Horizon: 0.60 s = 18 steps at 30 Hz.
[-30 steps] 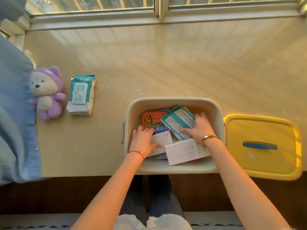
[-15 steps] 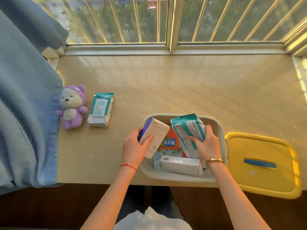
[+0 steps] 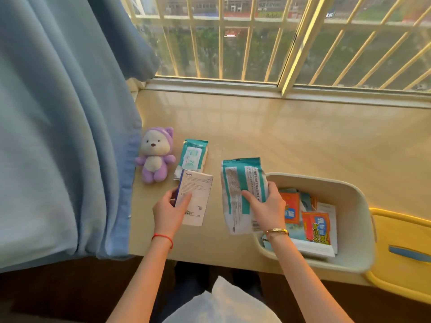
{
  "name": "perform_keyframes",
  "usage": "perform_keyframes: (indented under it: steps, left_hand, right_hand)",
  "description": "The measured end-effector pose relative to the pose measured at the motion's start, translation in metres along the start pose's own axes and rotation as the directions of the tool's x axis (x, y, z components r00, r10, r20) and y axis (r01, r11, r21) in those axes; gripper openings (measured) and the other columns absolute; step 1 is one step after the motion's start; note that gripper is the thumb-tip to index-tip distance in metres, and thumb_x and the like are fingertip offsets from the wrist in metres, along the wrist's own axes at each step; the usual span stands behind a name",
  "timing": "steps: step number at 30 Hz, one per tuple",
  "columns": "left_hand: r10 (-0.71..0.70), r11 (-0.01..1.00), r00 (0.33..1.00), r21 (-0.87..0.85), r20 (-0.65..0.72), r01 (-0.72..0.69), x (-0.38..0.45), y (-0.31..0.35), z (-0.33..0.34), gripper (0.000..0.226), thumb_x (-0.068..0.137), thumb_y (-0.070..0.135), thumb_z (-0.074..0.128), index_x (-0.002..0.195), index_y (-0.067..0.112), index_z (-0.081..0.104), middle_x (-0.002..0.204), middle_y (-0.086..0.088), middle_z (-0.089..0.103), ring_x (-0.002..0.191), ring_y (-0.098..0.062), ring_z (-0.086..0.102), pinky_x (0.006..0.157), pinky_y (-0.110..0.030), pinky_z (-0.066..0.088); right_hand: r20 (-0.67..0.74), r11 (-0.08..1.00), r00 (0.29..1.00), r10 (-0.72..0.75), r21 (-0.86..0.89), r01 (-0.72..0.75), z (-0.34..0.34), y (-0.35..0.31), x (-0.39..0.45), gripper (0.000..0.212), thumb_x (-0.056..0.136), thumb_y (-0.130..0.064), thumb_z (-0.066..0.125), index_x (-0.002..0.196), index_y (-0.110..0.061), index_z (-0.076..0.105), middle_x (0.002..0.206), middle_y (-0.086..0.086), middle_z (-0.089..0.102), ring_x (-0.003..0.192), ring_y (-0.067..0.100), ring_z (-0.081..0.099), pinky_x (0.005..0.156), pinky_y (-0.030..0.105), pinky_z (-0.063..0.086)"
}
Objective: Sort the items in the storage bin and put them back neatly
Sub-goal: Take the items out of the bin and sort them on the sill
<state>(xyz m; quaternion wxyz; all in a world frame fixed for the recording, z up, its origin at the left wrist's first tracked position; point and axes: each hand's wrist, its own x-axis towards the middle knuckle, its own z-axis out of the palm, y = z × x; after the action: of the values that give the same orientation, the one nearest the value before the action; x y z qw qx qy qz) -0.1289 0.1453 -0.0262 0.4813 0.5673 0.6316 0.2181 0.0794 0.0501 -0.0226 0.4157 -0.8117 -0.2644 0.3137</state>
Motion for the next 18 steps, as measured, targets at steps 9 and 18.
perform_keyframes:
  steps: [9,18]
  left_hand:
    - [-0.198,0.980,0.980,0.042,0.023,0.197,0.072,-0.109,-0.109,0.036,0.090,0.030,0.063,0.122,0.015,0.059,0.111,-0.003,0.068,0.085,-0.012,0.065,0.065,-0.024,0.055]
    - [-0.302,0.953,0.945,0.074,0.125,0.294,0.118,-0.174,-0.130,0.043,0.090,0.030,0.062,0.130,0.016,0.053,0.114,-0.002,0.066,0.088,-0.016,0.067,0.059,-0.023,0.055]
  right_hand:
    - [0.076,0.955,0.956,0.283,0.070,-0.288,0.165,-0.007,-0.024,0.033,0.078,-0.029,0.074,0.099,-0.017,0.052,0.096,0.000,0.065,0.076,0.005,0.063,0.047,0.011,0.046]
    - [-0.017,0.938,0.940,0.340,0.074,-0.338,0.230,-0.007,0.002,0.033,0.078,-0.027,0.075,0.097,-0.013,0.052,0.085,-0.008,0.059,0.071,0.004,0.059,0.046,0.009,0.044]
